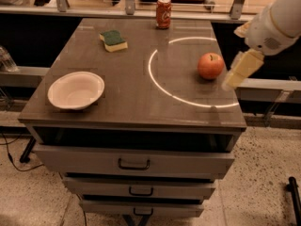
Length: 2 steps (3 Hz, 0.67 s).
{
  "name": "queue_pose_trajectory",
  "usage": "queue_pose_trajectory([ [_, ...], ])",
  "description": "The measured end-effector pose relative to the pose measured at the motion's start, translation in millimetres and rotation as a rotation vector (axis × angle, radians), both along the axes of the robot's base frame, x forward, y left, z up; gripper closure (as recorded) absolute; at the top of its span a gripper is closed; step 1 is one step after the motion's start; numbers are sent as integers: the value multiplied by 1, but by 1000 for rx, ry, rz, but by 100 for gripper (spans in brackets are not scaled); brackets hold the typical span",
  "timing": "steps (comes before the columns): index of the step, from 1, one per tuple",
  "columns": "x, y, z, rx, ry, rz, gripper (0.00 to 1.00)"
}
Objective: Move apple near paper bowl
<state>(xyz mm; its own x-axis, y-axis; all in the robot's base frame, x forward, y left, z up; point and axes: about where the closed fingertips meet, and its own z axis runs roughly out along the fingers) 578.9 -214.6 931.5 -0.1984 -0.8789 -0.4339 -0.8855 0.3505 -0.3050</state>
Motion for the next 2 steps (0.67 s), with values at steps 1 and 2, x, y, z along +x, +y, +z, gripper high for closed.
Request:
queue_pose_trajectory([
  [1,46,18,-19,90,-38,20,0],
  [2,72,23,-36,144,-72,34,0],
])
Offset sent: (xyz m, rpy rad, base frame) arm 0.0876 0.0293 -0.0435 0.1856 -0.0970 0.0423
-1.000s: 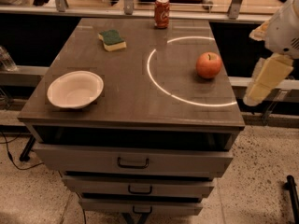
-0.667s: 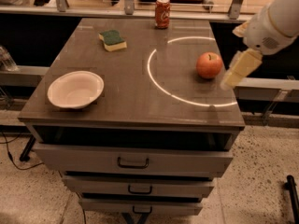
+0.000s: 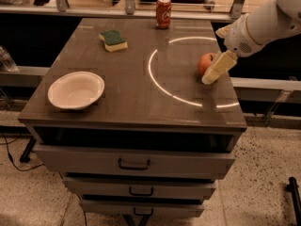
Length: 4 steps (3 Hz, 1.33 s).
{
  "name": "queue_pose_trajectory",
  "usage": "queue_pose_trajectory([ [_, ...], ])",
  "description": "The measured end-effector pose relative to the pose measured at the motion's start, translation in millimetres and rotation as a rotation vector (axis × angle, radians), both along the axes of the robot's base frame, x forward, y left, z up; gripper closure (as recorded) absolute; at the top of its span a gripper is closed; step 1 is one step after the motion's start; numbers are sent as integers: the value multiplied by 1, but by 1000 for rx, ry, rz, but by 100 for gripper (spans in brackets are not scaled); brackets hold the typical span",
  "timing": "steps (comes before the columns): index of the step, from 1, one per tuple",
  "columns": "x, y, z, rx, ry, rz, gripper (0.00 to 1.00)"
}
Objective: Move apple near paper bowl
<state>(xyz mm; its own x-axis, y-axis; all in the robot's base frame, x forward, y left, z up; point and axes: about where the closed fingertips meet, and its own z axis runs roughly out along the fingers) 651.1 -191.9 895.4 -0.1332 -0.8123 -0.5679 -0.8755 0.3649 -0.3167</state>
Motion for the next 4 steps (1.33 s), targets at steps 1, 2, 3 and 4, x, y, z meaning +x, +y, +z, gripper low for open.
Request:
queue_pose_trajectory([
  [1,18,-9,-12,25,-20,0,0],
  [2,23,-15,-25,36,-5,-9,2],
  [3,20,-18,-36,36,19,-14,25],
  [4,14,-20,-44,38,38,-19,47],
])
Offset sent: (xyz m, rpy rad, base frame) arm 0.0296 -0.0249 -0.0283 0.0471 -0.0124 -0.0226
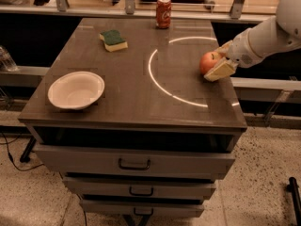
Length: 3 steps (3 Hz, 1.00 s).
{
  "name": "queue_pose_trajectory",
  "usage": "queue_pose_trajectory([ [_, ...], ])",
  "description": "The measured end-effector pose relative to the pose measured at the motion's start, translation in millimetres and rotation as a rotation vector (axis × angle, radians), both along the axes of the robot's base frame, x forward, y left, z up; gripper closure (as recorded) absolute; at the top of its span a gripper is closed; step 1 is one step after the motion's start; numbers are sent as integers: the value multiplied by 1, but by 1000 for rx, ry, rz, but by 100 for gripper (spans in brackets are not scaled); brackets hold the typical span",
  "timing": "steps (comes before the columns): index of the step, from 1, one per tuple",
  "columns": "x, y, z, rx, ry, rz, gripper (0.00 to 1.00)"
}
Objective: Move apple near paper bowl
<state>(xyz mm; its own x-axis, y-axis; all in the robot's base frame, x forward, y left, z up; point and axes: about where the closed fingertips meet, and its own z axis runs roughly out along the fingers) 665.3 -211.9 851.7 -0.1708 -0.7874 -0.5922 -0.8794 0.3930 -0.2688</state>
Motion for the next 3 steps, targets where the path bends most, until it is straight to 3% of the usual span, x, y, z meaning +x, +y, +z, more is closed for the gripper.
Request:
queue_pose_trajectory([
  [1,-13,1,6,14,18,-2,72],
  [2,-49,14,62,26,10,17,99],
  [3,-83,20,123,5,-19,18,100],
])
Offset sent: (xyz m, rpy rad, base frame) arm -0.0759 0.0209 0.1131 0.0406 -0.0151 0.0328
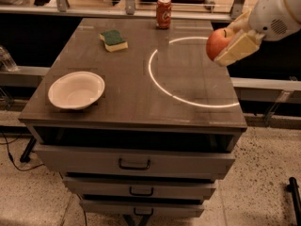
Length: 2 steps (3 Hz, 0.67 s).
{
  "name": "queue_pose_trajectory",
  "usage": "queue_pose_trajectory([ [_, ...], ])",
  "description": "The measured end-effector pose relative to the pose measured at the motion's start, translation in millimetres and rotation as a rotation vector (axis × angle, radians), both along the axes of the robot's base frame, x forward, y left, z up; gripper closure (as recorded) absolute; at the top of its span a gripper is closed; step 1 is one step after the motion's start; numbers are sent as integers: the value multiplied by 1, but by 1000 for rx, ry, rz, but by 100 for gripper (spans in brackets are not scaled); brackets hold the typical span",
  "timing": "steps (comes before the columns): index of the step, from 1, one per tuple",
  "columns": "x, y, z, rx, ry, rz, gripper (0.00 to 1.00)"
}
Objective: Move apple near paper bowl
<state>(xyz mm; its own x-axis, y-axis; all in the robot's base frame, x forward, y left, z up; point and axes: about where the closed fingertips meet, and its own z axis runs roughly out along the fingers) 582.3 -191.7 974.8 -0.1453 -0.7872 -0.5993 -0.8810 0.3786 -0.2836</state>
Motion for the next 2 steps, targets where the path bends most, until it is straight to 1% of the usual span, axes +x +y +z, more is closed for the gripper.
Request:
queue_pose_trajectory([
  [1,-2,13,-8,4,10,41,100],
  [2,-10,68,-22,52,5,148,100],
])
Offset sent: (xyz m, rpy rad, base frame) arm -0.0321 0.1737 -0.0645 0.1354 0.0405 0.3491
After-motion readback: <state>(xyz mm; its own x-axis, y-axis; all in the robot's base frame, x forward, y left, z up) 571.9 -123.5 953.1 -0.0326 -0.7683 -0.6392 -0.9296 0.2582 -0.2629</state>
